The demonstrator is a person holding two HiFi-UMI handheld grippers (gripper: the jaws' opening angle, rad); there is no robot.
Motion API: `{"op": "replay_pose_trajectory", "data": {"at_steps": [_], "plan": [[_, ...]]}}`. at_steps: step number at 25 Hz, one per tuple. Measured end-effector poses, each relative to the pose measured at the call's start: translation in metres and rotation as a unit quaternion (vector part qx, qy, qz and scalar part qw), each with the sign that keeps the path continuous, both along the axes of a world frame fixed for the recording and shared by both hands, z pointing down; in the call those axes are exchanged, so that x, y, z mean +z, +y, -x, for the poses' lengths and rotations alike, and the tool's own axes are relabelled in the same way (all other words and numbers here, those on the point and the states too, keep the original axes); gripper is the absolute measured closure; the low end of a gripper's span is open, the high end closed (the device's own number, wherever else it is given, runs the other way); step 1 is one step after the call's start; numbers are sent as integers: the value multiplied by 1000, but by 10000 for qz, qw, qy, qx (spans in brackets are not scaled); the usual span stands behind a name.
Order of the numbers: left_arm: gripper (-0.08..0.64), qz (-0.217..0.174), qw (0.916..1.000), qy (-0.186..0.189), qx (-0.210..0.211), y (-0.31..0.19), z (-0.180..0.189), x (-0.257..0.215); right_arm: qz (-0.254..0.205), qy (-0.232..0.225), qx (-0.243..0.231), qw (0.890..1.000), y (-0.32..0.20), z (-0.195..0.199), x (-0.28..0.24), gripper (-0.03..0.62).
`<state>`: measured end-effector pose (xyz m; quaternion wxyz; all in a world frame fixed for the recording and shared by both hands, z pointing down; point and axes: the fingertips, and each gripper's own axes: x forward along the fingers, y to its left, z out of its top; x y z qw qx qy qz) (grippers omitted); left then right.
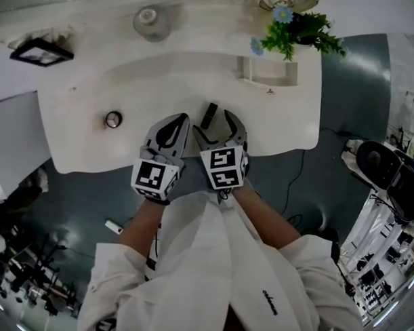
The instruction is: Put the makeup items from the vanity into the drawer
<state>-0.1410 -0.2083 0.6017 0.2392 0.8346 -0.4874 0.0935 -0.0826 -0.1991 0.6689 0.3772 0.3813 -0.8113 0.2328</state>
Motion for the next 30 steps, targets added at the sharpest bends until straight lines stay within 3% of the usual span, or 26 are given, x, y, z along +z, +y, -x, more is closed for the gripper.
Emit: {"op": "replay_pose_trajectory", "data": {"at_steps": [12, 21, 22, 30], "plan": [[532, 225, 9997, -26, 22, -1, 4, 18, -85, 120, 133, 9998, -5, 2, 9, 210], [532, 160, 9999, -22, 4, 2, 7, 18, -413, 296, 28, 9987, 4, 20, 2, 403], [532, 175, 9998, 1, -22, 1, 8, 15, -480, 358, 79, 9982, 3, 18, 2, 465], [532, 130, 9999, 8, 44, 1, 2, 8, -680, 318, 464, 9961, -17, -8, -10, 480]]}}
